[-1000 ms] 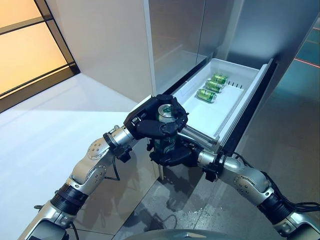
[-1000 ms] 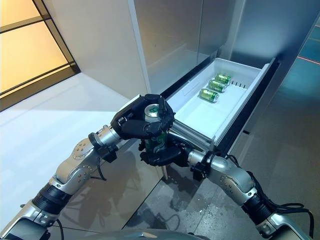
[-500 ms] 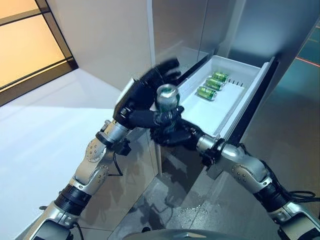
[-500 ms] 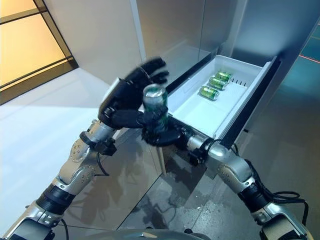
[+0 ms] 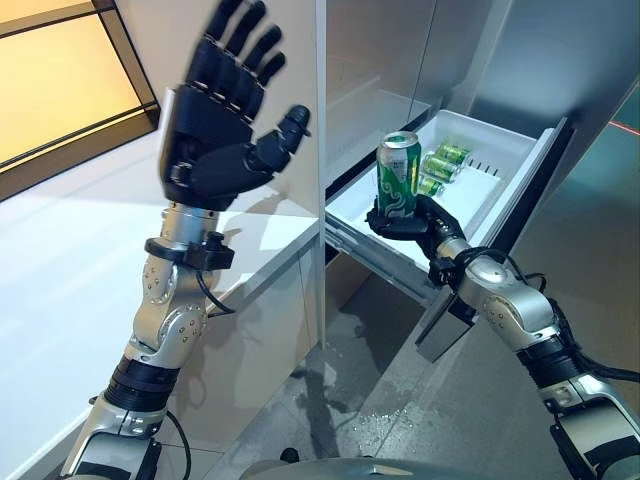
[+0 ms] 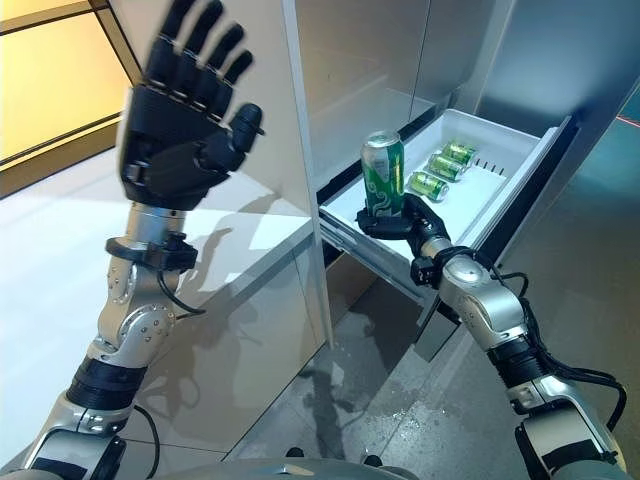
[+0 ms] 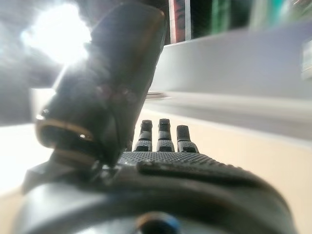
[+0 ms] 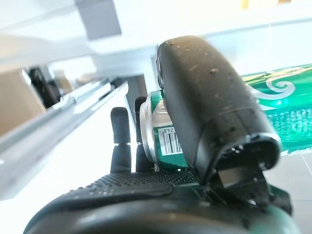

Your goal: Put drinks into fridge and close the fridge

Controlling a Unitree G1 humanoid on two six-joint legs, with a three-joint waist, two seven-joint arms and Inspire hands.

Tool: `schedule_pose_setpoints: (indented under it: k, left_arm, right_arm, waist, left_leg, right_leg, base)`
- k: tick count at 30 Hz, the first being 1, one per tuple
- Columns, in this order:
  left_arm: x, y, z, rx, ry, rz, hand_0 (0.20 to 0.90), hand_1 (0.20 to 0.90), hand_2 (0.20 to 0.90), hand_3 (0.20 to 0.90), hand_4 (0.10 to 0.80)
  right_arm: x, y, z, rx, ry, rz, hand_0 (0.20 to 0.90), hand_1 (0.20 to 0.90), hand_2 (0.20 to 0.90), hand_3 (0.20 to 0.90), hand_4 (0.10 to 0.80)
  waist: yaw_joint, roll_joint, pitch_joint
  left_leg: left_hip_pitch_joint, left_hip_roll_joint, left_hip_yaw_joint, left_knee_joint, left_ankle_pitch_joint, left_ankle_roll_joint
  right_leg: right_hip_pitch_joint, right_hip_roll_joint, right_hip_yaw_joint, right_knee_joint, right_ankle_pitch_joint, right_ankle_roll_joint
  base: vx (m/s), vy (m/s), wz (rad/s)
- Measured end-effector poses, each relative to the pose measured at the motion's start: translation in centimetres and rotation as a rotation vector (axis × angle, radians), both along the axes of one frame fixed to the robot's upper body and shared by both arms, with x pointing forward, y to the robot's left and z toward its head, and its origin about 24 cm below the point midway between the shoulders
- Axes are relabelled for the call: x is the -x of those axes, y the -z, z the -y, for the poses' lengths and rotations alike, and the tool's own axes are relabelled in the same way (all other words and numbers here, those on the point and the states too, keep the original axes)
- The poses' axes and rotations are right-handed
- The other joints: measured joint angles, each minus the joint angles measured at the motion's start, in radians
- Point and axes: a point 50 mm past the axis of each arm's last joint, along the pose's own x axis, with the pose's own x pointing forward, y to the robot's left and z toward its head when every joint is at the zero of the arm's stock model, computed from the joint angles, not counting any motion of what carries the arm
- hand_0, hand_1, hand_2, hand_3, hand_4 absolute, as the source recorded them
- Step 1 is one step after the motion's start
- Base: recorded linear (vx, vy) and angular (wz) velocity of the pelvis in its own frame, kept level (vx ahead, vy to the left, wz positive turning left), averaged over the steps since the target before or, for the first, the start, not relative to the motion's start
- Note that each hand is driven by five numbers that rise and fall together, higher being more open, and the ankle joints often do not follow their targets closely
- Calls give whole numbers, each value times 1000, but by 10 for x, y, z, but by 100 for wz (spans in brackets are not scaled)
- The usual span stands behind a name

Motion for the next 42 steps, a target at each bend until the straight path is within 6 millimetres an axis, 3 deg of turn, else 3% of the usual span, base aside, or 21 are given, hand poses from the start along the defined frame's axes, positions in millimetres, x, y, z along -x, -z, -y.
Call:
schedule_pose_setpoints:
  k: [6,9,12,16,19,21,25,28,30,32,34,42]
  left_arm:
    - [-3,74,30,-161,290,-411,900,900,900,900,800]
    - [17,119,39,-202,433,-634,900,900,900,900,800]
    - [55,176,44,-215,558,-925,900,900,900,900,800]
    - [99,230,29,-237,575,-1208,900,900,900,900,800]
    - [117,260,10,-313,493,-1321,900,900,900,900,800]
    - [126,281,-9,-457,387,-1349,900,900,900,900,800]
    - [114,296,-31,-700,160,-1243,900,900,900,900,800]
    - [115,313,-53,-824,-2,-1300,900,900,900,900,800]
    - [114,317,-61,-801,-92,-1329,900,900,900,900,800]
    - [96,311,-71,-853,-178,-1292,900,900,900,900,800]
    - [87,307,-76,-883,-216,-1280,900,900,900,900,800]
    - [84,305,-86,-852,-279,-1297,900,900,900,900,800]
  right_arm:
    - [-20,-23,51,91,208,7,300,300,300,200,100]
    - [-23,-35,82,125,303,9,300,300,300,200,100]
    - [-20,-52,126,168,454,-3,300,300,300,200,100]
    - [-11,-66,164,198,594,-21,300,300,300,200,100]
    - [-5,-64,180,244,655,-70,300,300,300,200,100]
    - [-1,-61,187,294,667,-108,300,300,300,200,100]
    - [2,-57,192,351,672,-153,300,300,300,200,100]
    - [2,-54,190,366,662,-181,300,300,300,200,100]
    - [3,-53,192,392,665,-204,300,300,300,200,100]
    - [3,-56,193,422,671,-228,300,300,300,200,100]
    - [1,-59,191,413,658,-242,300,300,300,200,100]
    - [-5,-60,182,480,571,-301,300,300,300,200,100]
  waist:
    - [16,14,14]
    - [19,30,25]
    - [41,54,45]
    - [63,75,70]
    - [78,79,72]
    - [85,82,74]
    - [119,91,105]
    - [126,89,139]
    - [126,86,152]
    - [124,83,196]
    - [128,78,228]
    - [130,58,305]
  left_leg:
    - [0,-4,-27,0,1,1]
    - [-2,-8,-51,0,4,3]
    - [-6,-14,-79,0,9,5]
    - [-29,-18,-119,0,27,3]
    - [-63,-22,-150,0,45,-2]
    - [-110,-21,-174,0,65,-7]
    - [-163,-13,-179,0,86,-14]
    - [-183,-12,-179,1,91,-15]
    - [-210,-13,-177,10,92,-15]
    - [-243,-14,-169,25,95,-11]
    - [-253,-15,-163,28,95,-11]
    - [-273,-17,-120,33,100,-5]
  right_leg:
    - [18,-3,-24,-3,0,1]
    - [27,-6,-46,-3,-4,5]
    - [34,-11,-75,-3,-7,10]
    - [30,-14,-120,-3,-8,10]
    - [10,-13,-132,-4,-13,10]
    - [-29,-9,-148,-3,-11,7]
    - [-81,-1,-155,5,-5,0]
    - [-101,1,-157,11,-5,-1]
    - [-127,0,-157,24,-1,-7]
    - [-153,3,-118,39,-2,-6]
    - [-160,3,-115,40,-2,-7]
    - [-199,-7,-92,74,-6,-1]
  base:
    - [62,3,15]
    - [60,-3,26]
    - [12,-2,29]
    - [-43,-2,33]
    - [-76,-14,35]
    - [-135,-46,33]
    - [-53,-60,7]
    - [-34,-47,8]
    - [-74,-28,14]
    - [-68,-11,19]
    - [-61,7,2]
    - [-54,15,-7]
